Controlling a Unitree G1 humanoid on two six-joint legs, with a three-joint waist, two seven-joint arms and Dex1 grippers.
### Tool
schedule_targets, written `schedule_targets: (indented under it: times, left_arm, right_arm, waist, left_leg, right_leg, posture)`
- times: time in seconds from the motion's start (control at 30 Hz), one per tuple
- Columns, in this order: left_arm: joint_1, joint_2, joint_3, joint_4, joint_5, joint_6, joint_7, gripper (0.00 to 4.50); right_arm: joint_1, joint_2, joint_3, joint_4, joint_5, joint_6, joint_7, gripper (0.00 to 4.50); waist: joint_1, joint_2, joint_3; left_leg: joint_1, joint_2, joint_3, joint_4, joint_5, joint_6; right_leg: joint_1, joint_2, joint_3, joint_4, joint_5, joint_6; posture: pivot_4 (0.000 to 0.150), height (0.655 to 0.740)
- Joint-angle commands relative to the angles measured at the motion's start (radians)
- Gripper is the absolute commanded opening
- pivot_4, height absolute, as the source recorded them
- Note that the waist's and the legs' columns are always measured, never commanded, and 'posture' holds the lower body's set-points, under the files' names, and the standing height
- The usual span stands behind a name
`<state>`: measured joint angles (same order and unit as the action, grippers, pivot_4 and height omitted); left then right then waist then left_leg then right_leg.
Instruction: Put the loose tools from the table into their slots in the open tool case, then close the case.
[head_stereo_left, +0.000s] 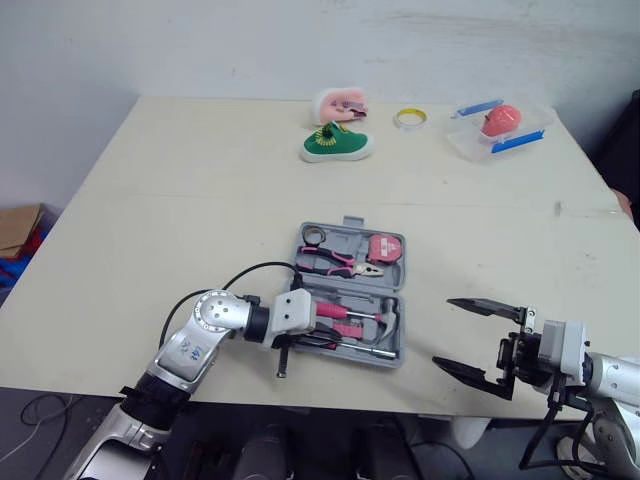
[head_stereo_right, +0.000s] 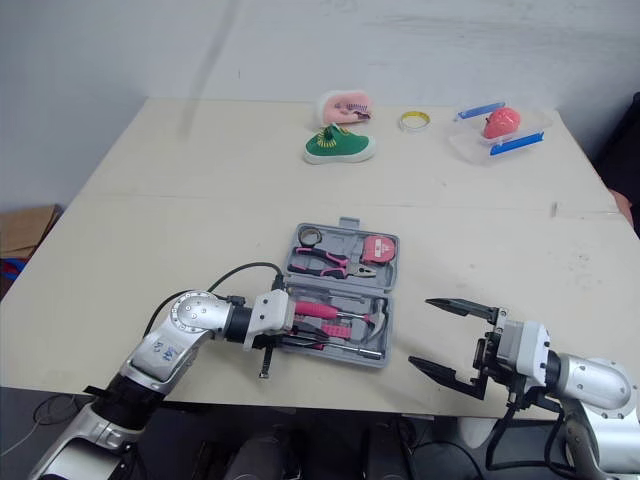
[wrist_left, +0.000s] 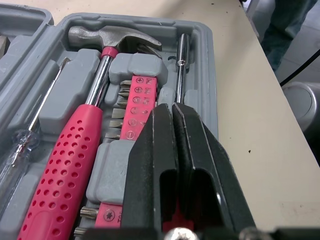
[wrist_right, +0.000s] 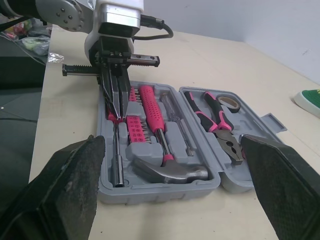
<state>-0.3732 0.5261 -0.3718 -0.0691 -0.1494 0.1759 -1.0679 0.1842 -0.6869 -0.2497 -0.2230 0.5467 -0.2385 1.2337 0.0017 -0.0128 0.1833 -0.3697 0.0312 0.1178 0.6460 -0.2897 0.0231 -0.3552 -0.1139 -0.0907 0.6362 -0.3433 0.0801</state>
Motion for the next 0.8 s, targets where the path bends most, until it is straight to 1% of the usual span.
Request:
schedule_targets:
  times: [0.03,0.1,0.2,0.23,0.27,0.3,0.33,0.37,0.43,0.5,0.6,0.63,0.67,0.7,0.8]
  left_arm:
    - [0.060,0.044,-0.069,0.102,0.123,0.103,0.043,0.04]
    - [0.061,0.059,-0.092,0.106,0.138,0.096,0.034,0.04]
    - [0.070,0.036,-0.085,0.113,0.121,0.039,0.060,0.04]
    - [0.071,0.016,-0.058,0.108,0.086,0.005,0.063,0.04]
    - [0.070,-0.013,-0.008,0.092,0.020,-0.040,0.057,0.04]
    - [0.073,-0.043,0.053,0.058,-0.082,-0.079,0.022,0.04]
    - [0.076,-0.057,0.105,-0.002,-0.195,-0.116,-0.048,0.04]
    - [0.079,-0.064,0.135,-0.042,-0.265,-0.138,-0.100,0.04]
    - [0.043,-0.050,0.179,-0.052,-0.258,-0.106,-0.067,0.04]
    - [0.011,-0.033,0.224,-0.026,-0.254,-0.080,-0.034,0.04]
    - [-0.016,-0.009,0.285,0.025,-0.265,-0.063,-0.020,0.00]
    - [-0.027,0.002,0.302,0.058,-0.247,-0.072,-0.011,0.00]
    - [-0.038,0.014,0.317,0.097,-0.226,-0.079,0.005,0.00]
    - [-0.047,0.021,0.326,0.125,-0.211,-0.084,0.014,0.00]
    - [-0.079,0.057,0.329,0.263,-0.120,-0.128,0.063,0.00]
  right_arm:
    - [0.011,0.009,-0.015,-0.002,-0.010,-0.008,-0.026,4.50]
    - [0.014,0.009,-0.014,0.000,-0.016,0.000,-0.039,4.50]
    - [-0.002,0.008,-0.014,0.002,-0.045,0.045,-0.107,4.50]
    - [-0.012,0.007,-0.015,-0.002,-0.055,0.067,-0.139,4.50]
    - [-0.029,0.007,-0.024,-0.009,-0.069,0.113,-0.199,4.50]
    - [-0.047,0.005,-0.032,-0.009,-0.102,0.151,-0.262,4.50]
    - [-0.066,0.002,-0.036,-0.003,-0.146,0.184,-0.326,4.50]
    - [-0.077,-0.001,-0.039,0.001,-0.176,0.205,-0.367,4.50]
    - [-0.087,0.000,-0.027,0.002,-0.150,0.211,-0.346,4.50]
    - [-0.104,-0.006,-0.006,0.003,-0.137,0.228,-0.323,4.50]
    - [-0.143,-0.013,0.028,0.019,-0.157,0.255,-0.318,3.67]
    - [-0.158,-0.015,0.042,0.027,-0.171,0.269,-0.322,3.25]
    - [-0.175,-0.018,0.058,0.040,-0.196,0.279,-0.332,2.72]
    - [-0.188,-0.021,0.070,0.050,-0.213,0.286,-0.339,2.32]
    - [-0.227,-0.043,0.128,0.093,-0.287,0.327,-0.352,0.80]
  waist:
    - [0.000,0.003,-0.009]
    - [0.000,0.005,-0.014]
    - [0.000,0.007,-0.019]
    - [0.000,0.008,-0.020]
    - [0.000,0.010,-0.021]
    - [0.000,0.011,-0.021]
    - [-0.001,0.011,-0.021]
    - [-0.003,0.011,-0.018]
    - [-0.001,0.007,-0.010]
    - [0.003,0.008,-0.009]
    - [-0.002,0.008,-0.009]
    - [-0.006,0.008,-0.008]
    - [-0.007,0.007,-0.008]
    - [-0.008,0.006,-0.007]
    - [-0.005,0.004,-0.004]
  left_leg:
    - [0.000,0.000,0.000,0.000,0.000,0.001]
    - [0.001,0.000,0.000,0.000,0.000,0.001]
    - [0.002,0.000,-0.001,-0.001,-0.001,0.000]
    - [0.002,0.000,-0.001,-0.001,-0.002,-0.001]
    - [0.002,0.000,-0.001,-0.001,-0.002,-0.002]
    - [0.001,0.000,-0.001,-0.001,-0.003,-0.002]
    - [0.001,0.000,-0.001,-0.001,-0.003,-0.002]
    - [-0.001,0.000,-0.001,0.000,-0.003,-0.002]
    - [-0.006,0.001,-0.001,0.000,-0.001,-0.003]
    - [-0.008,0.000,-0.003,-0.001,0.003,-0.001]
    - [-0.008,0.000,-0.003,-0.001,0.003,0.000]
    - [-0.008,0.000,-0.002,-0.001,0.002,0.001]
    - [-0.008,0.000,-0.002,-0.001,0.002,0.001]
    - [-0.008,0.000,-0.002,-0.001,0.002,0.001]
    - [-0.008,0.000,-0.002,0.000,0.001,0.003]
  right_leg:
    - [0.000,0.000,0.000,-0.001,0.000,0.000]
    - [0.001,0.000,0.000,-0.001,0.000,0.000]
    - [0.002,0.000,0.000,-0.002,0.000,0.000]
    - [0.002,0.000,0.000,-0.002,0.000,0.000]
    - [0.002,0.000,0.000,-0.003,0.000,0.000]
    - [0.002,-0.001,0.000,-0.003,0.000,0.000]
    - [0.001,-0.001,0.000,-0.003,0.000,0.000]
    - [-0.001,-0.001,0.000,-0.003,0.000,0.000]
    - [-0.006,-0.001,0.000,-0.002,-0.001,-0.001]
    - [-0.007,-0.001,-0.003,-0.002,-0.001,-0.003]
    - [-0.006,0.000,-0.004,-0.003,-0.001,-0.002]
    - [-0.005,0.000,-0.004,-0.004,-0.001,-0.002]
    - [-0.005,0.000,-0.004,-0.005,-0.001,-0.001]
    - [-0.005,0.000,-0.004,-0.005,-0.001,-0.001]
    - [-0.005,0.000,-0.004,-0.004,0.000,0.000]
  posture:
    - [0.150,0.7400]
    - [0.150,0.7400]
    - [0.150,0.7400]
    - [0.150,0.7400]
    - [0.150,0.7400]
    - [0.150,0.7400]
    - [0.150,0.7400]
    - [0.150,0.7400]
    - [0.150,0.7400]
    - [0.150,0.7400]
    - [0.150,0.7400]
    - [0.150,0.7400]
    - [0.150,0.7400]
    - [0.150,0.7400]
    - [0.150,0.7400]
